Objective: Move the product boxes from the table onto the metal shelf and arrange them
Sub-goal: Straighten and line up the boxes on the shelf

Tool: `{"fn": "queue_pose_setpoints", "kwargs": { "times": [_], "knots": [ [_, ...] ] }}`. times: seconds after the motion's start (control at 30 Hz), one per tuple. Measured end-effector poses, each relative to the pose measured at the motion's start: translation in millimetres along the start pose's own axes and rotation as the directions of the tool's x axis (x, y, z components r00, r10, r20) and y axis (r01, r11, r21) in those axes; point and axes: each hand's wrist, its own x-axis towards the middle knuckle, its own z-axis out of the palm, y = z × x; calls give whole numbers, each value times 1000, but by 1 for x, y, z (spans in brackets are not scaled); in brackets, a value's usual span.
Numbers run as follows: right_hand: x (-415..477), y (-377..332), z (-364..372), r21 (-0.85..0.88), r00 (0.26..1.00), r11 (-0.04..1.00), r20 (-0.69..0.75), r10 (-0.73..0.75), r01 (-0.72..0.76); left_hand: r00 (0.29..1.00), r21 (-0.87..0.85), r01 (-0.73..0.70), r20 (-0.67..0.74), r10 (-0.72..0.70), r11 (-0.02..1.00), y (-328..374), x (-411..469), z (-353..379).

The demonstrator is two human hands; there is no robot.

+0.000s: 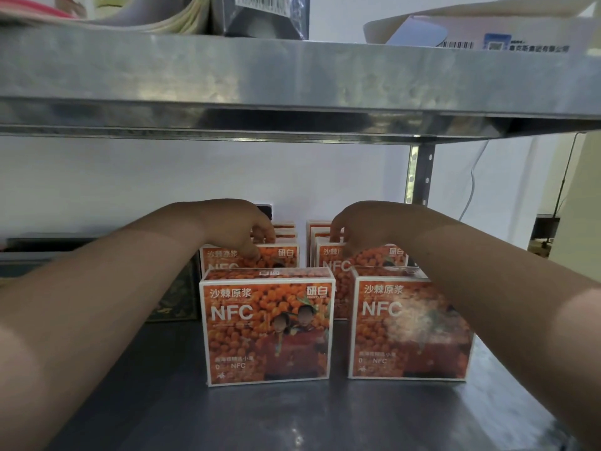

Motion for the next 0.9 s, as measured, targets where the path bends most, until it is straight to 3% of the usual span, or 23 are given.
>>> {"fn": "queue_pose_setpoints", "kwargs": {
  "times": [0.77, 0.9],
  "knots": [
    [-9, -2, -2, 56, 998, 997, 45, 43, -46, 1000, -51, 8, 8, -8, 999, 7, -7, 0],
    [-27, -5, -10, 113, 997, 991, 14, 70, -72, 998, -114, 42, -45, -47, 993, 11, -16, -1]
  ]
}}
